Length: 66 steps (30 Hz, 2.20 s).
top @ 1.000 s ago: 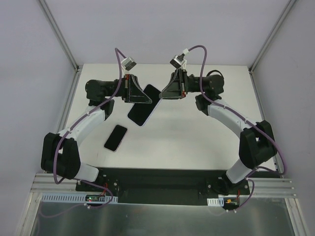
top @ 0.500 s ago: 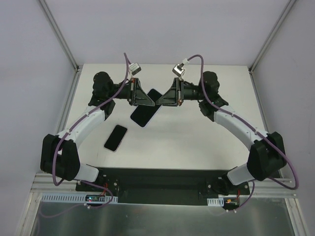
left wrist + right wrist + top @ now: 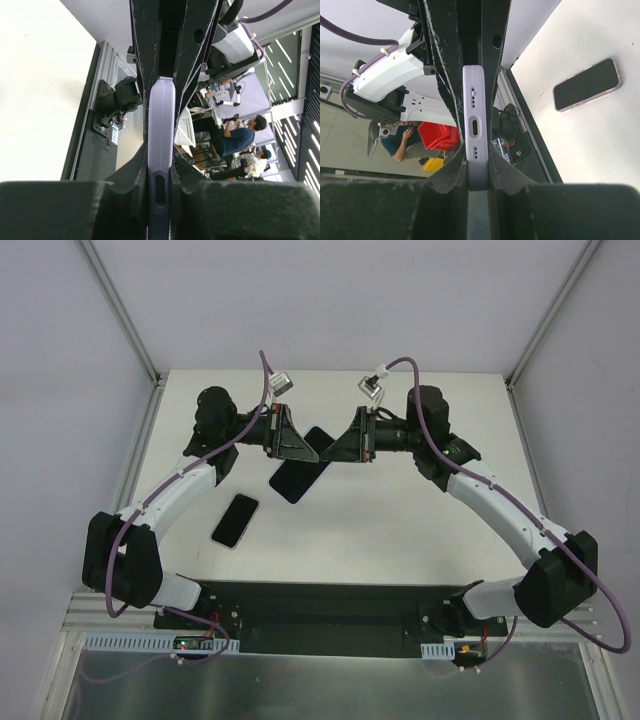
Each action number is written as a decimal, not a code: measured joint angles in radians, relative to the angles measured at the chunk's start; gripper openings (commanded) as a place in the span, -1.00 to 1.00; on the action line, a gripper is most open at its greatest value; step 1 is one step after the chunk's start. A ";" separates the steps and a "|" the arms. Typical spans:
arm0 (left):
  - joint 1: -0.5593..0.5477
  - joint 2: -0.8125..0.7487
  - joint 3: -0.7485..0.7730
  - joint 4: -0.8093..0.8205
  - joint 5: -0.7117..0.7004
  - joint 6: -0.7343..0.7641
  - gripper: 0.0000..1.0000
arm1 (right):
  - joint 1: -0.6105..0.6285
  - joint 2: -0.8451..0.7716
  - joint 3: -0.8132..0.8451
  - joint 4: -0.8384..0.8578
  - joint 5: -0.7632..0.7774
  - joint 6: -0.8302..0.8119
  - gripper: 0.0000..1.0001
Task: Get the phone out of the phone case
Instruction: Remove the phone case from the phone.
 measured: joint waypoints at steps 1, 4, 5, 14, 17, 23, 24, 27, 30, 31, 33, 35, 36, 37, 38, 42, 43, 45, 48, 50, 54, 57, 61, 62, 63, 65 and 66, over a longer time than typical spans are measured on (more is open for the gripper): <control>0.000 0.000 0.000 0.000 0.001 0.002 -0.26 | 0.002 -0.006 -0.003 0.000 0.010 -0.001 -0.97; 0.015 -0.001 0.000 -0.019 -0.039 -0.006 0.65 | 0.006 -0.045 -0.041 0.007 0.053 -0.013 -0.97; 0.030 -0.001 0.000 -0.032 -0.058 -0.019 0.97 | 0.006 -0.060 -0.060 0.010 0.061 -0.008 -0.97; 0.222 -0.111 -0.053 -0.211 -0.267 -0.037 0.98 | -0.004 -0.117 -0.158 0.116 0.251 0.108 -0.97; 0.231 -0.219 -0.092 -0.307 -0.371 -0.027 0.98 | -0.007 -0.130 -0.175 0.165 0.377 0.170 -0.97; 0.230 -0.406 -0.189 -0.374 -0.526 -0.064 0.99 | -0.009 -0.150 -0.260 0.264 0.686 0.358 -0.97; 0.229 -0.418 -0.200 -0.380 -0.547 -0.080 0.98 | -0.008 -0.150 -0.270 0.266 0.735 0.390 -0.97; 0.200 -0.426 -0.220 -0.397 -0.620 -0.120 0.98 | 0.003 -0.150 -0.285 0.254 0.888 0.489 -0.97; 0.144 -0.406 -0.221 -0.409 -0.668 -0.145 0.98 | 0.027 -0.150 -0.283 0.237 0.978 0.555 -0.97; 0.123 -0.389 -0.217 -0.413 -0.679 -0.153 0.98 | 0.038 -0.150 -0.278 0.222 1.003 0.576 -0.97; 0.084 -0.342 -0.195 -0.416 -0.695 -0.167 0.98 | 0.060 -0.149 -0.266 0.187 1.039 0.606 -0.97; 0.051 -0.290 -0.165 -0.424 -0.723 -0.174 0.98 | 0.079 -0.149 -0.241 0.138 1.069 0.628 -0.97; 0.037 -0.268 -0.152 -0.428 -0.740 -0.177 0.98 | 0.087 -0.149 -0.230 0.120 1.080 0.638 -0.97; 0.029 -0.253 -0.143 -0.430 -0.752 -0.178 0.98 | 0.093 -0.149 -0.215 0.100 1.092 0.648 -0.97; 0.019 -0.239 -0.132 -0.433 -0.765 -0.181 0.98 | 0.097 -0.149 -0.206 0.090 1.101 0.655 -0.97; -0.008 -0.195 -0.094 -0.430 -0.822 -0.194 0.98 | 0.109 -0.149 -0.179 0.039 1.143 0.692 -0.97; -0.014 -0.188 -0.090 -0.426 -0.838 -0.198 0.98 | 0.111 -0.149 -0.176 0.026 1.152 0.698 -0.97; -0.028 -0.173 -0.082 -0.414 -0.866 -0.212 0.98 | 0.121 -0.149 -0.162 -0.019 1.178 0.711 -0.97; -0.053 -0.140 -0.048 -0.409 -0.900 -0.220 0.94 | 0.140 -0.149 -0.134 -0.083 1.204 0.723 -0.97; -0.066 -0.117 -0.013 -0.409 -0.915 -0.220 0.90 | 0.154 -0.149 -0.108 -0.121 1.217 0.734 -0.97; -0.091 -0.064 0.062 -0.408 -0.944 -0.222 0.86 | 0.183 -0.148 -0.048 -0.185 1.248 0.751 -0.98; -0.118 -0.050 0.076 -0.415 -0.974 -0.222 0.79 | 0.202 -0.142 0.007 -0.248 1.281 0.764 -0.97; -0.152 -0.048 0.080 -0.455 -1.029 -0.221 0.73 | 0.235 -0.106 0.131 -0.380 1.358 0.779 -0.97; -0.158 -0.048 0.080 -0.461 -1.045 -0.221 0.74 | 0.242 -0.098 0.156 -0.407 1.375 0.781 -0.97; -0.164 -0.048 0.080 -0.468 -1.061 -0.221 0.73 | 0.252 -0.087 0.188 -0.441 1.398 0.784 -0.97; -0.171 -0.050 0.083 -0.475 -1.083 -0.217 0.71 | 0.267 -0.069 0.235 -0.502 1.434 0.787 -0.97; -0.176 -0.051 0.086 -0.485 -1.096 -0.214 0.69 | 0.273 -0.060 0.253 -0.525 1.449 0.788 -0.97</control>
